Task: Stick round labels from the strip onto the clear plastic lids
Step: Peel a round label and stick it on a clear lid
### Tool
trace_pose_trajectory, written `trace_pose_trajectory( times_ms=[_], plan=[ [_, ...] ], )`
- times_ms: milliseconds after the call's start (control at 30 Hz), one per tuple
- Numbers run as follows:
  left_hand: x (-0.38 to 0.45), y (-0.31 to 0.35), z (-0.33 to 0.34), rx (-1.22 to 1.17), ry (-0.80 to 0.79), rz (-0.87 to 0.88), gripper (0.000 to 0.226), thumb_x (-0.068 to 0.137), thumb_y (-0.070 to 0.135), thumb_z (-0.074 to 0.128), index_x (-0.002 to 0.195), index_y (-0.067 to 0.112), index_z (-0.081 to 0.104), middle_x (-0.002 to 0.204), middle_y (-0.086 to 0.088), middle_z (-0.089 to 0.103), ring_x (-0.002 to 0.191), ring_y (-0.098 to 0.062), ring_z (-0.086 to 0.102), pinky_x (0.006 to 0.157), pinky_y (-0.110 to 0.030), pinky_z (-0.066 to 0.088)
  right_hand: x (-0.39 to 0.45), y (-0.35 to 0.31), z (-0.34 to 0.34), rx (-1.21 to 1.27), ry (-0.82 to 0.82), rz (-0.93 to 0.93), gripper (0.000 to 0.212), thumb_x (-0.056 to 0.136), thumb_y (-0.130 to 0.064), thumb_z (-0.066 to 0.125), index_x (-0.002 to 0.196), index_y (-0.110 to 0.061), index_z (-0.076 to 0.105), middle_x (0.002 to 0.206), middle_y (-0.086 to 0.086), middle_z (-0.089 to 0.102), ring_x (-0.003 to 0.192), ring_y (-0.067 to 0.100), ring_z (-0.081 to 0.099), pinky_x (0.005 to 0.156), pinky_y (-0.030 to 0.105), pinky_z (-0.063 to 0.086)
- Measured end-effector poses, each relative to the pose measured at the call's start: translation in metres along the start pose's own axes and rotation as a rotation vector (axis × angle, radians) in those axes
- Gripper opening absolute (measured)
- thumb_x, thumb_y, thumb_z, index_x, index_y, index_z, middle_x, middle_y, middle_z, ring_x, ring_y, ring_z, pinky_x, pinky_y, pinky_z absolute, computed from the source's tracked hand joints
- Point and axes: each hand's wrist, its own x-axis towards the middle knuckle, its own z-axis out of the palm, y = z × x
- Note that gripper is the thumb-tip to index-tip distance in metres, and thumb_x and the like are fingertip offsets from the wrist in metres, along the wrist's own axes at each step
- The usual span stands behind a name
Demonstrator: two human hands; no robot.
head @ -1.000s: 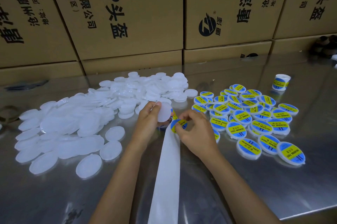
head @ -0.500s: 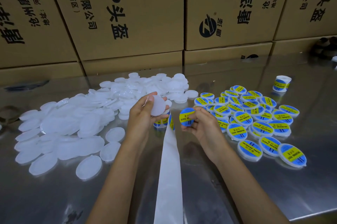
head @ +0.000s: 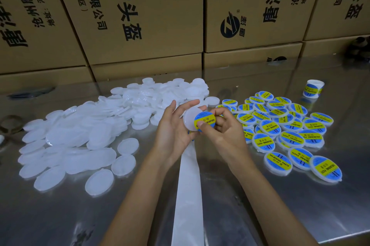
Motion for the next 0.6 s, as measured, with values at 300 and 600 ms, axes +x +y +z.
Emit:
trace_pose_trajectory(
  times_ms=[300,600],
  plan=[
    [0.001,-0.008,0.007,0.032,-0.071,0.015,0.042,0.087,0.024,0.049,0.121,0.006,0.064,0.128,-0.014,0.068,0.112,-0.021,0.068,0.097,-0.036,0.054,-0.001,0.005,0.001,-0.083,0.025,-0.061,0.026,0.082,-0.001,0.076,0.089,-0.017,0.056,0.087,0.004,0.071,0.079,0.013,0.069,0.072,0.024,0.054],
    [0.0,-0.01,0.01,0.053,-0.057,-0.001,0.039,0.105,0.018,0.031,0.122,0.007,0.064,0.124,-0.008,0.071,0.112,-0.018,0.069,0.099,-0.035,0.052,0.001,0.011,0.0,-0.158,0.034,-0.088,0.026,0.081,-0.006,0.078,0.088,-0.02,0.057,0.078,-0.008,0.07,0.073,0.007,0.067,0.066,0.019,0.051]
  ],
)
